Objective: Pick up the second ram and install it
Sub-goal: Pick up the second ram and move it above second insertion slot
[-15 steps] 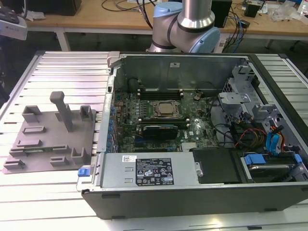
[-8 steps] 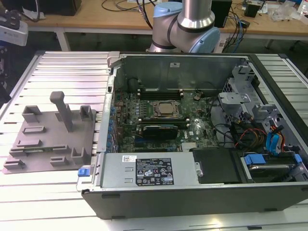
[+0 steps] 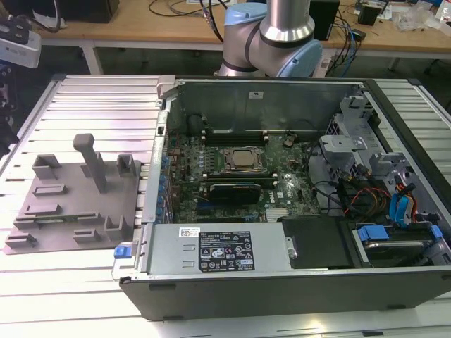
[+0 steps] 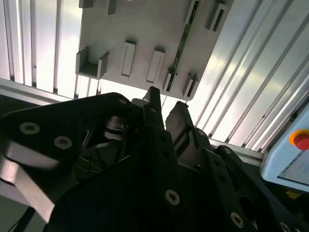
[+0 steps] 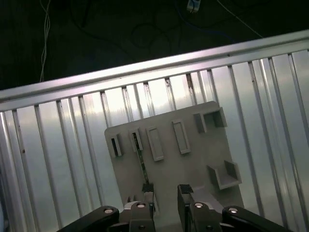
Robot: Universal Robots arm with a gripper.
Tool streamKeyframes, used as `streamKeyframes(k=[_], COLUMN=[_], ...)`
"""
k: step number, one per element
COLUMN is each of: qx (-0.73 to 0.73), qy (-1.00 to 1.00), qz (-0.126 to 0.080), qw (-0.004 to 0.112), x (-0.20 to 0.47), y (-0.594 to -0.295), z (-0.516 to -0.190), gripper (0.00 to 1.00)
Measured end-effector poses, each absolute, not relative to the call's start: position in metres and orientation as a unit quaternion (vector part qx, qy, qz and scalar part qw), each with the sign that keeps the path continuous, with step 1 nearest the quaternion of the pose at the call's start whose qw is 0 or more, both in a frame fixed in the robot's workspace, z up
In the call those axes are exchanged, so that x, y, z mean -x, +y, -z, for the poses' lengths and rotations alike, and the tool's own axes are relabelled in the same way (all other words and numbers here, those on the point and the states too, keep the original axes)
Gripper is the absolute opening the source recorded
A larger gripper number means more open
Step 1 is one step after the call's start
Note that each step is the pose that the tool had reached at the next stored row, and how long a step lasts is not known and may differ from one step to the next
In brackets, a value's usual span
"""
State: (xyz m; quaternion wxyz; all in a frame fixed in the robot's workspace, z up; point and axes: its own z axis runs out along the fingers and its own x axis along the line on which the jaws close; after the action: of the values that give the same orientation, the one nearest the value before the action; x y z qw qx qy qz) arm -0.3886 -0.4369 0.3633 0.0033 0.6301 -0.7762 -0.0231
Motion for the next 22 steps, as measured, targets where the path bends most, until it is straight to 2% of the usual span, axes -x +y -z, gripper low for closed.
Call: streamKeyframes(k=[1,11,22], qx=[-0.630,-0.663,-0.663], qy=[-0.776,-0.748,-0.748], qz=[0.023,0.020,0.019], qw=[0.003,0.007,0.007], x=[0.389,0.387,0.385], y=[-0.437,-0.437,-0.437], z=[-0.363,-0.362,-0.344], gripper=[0.34,0.34,0.34])
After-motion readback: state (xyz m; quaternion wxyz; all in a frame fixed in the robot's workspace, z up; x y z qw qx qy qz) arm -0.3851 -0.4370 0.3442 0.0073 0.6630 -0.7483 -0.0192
